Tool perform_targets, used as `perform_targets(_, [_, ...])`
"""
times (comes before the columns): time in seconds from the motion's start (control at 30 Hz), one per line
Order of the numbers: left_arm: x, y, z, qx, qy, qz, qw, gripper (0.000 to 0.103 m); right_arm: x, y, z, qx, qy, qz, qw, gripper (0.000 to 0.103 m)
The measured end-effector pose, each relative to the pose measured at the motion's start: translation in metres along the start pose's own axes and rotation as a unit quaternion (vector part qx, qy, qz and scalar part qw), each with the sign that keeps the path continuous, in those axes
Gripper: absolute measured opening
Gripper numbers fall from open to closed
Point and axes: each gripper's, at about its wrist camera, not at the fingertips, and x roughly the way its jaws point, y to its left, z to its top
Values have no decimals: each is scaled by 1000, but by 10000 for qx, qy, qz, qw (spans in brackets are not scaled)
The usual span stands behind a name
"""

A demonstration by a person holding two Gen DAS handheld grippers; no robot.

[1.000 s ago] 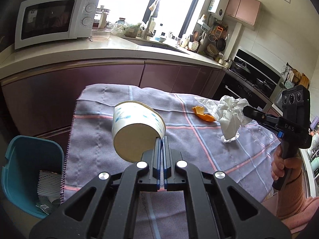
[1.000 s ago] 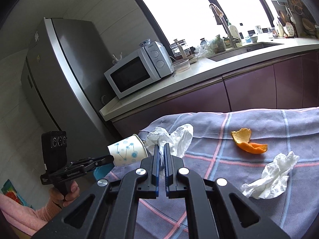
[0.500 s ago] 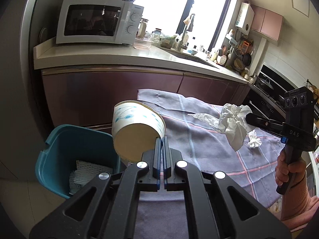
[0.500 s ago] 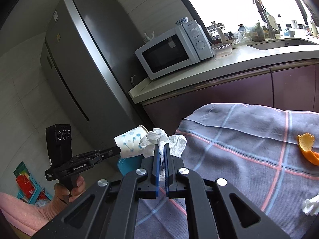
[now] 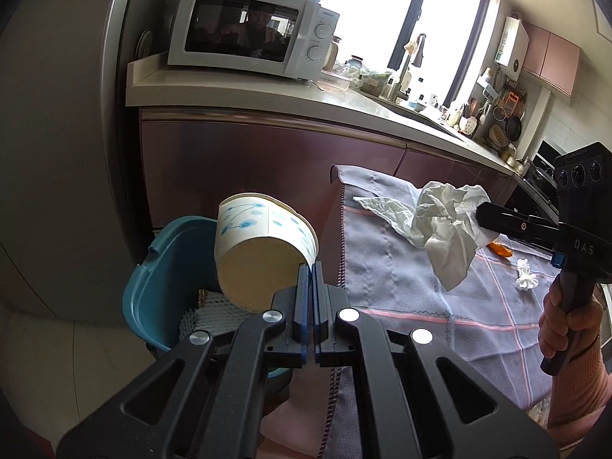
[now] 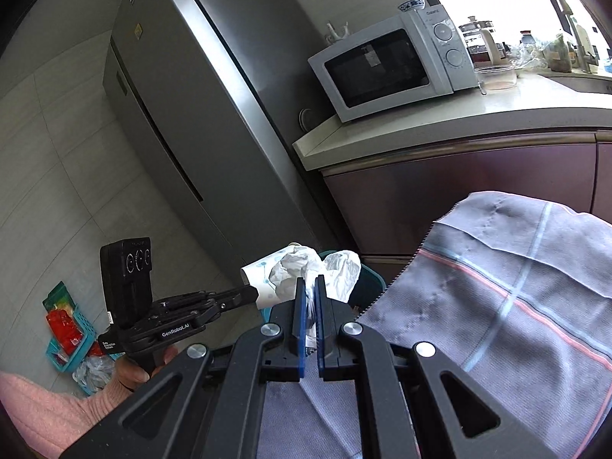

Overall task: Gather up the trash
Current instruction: 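Carry the paper cup and tissue to the teal bin and release both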

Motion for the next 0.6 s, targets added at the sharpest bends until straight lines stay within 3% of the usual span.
perform_targets(0.6, [44, 54, -23, -577, 528, 226, 9967, 2, 110, -2, -2, 137, 923, -112, 9956, 3])
